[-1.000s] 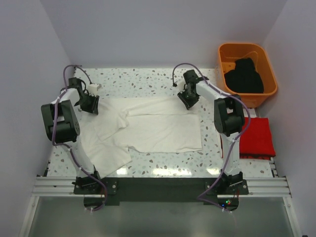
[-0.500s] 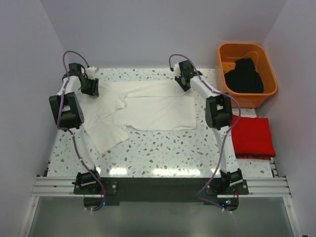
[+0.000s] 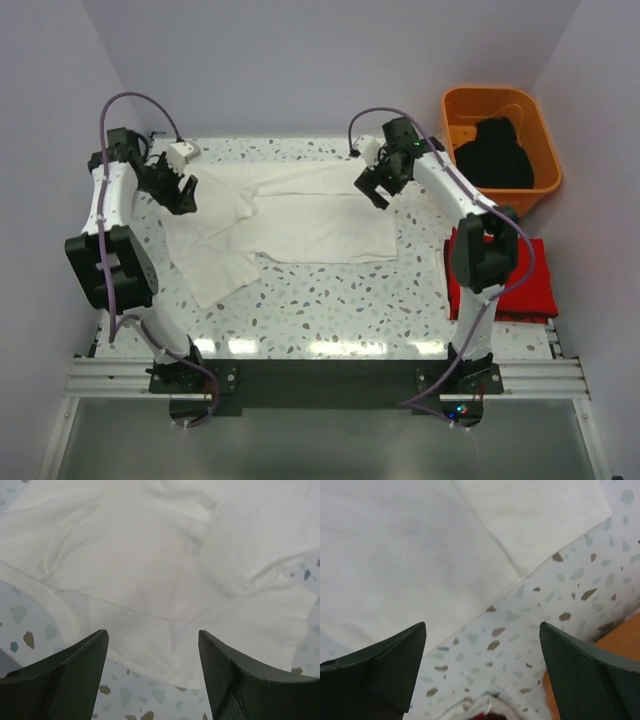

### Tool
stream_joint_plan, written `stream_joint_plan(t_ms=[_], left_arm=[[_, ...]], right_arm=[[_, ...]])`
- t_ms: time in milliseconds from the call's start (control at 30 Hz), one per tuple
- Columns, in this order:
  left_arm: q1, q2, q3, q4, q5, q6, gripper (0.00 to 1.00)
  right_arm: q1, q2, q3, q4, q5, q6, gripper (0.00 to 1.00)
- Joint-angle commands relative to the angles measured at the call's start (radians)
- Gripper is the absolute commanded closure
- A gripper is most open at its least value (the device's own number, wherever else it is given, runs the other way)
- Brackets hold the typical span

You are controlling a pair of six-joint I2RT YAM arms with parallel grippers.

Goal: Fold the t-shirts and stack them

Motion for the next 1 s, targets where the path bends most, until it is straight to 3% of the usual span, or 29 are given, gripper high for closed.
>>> stream_joint_plan(t_ms=[0,133,267,500,733,967], left_arm=[[0.043,-0.137,-0.17,-0.228,0.098,0.3,0.22],[0.05,-0.244,-0.346,-0.281,0.081,0.447,0.26],[0.047,-0.304,-0.491,-0.252,0.081,0.46,0.31],[0.047,-0.379,-0.618,-0.14,0.008,0.46,0.33],[0.047,-0.376,-0.64,-0.114,-0.037,0.47,0.33],[0.043,-0.387,-0.692,-0.031,-0.107,0.522,0.3]], right_arm=[[0.027,-0.198,-0.18,-0.168,-0.156,-0.131,0.02],[0.082,-0.324,-0.43,-0.115,-0.118,-0.179,0.21],[0.128,-0.37,-0.628,-0.006,-0.062,-0.19,0.42],[0.136,-0.353,-0.7,0.155,0.008,-0.193,0.48],[0.146,-0.296,-0.69,0.174,0.014,-0.207,0.49],[0.148,-0.24,-0.716,0.211,0.038,-0.231,0.65]])
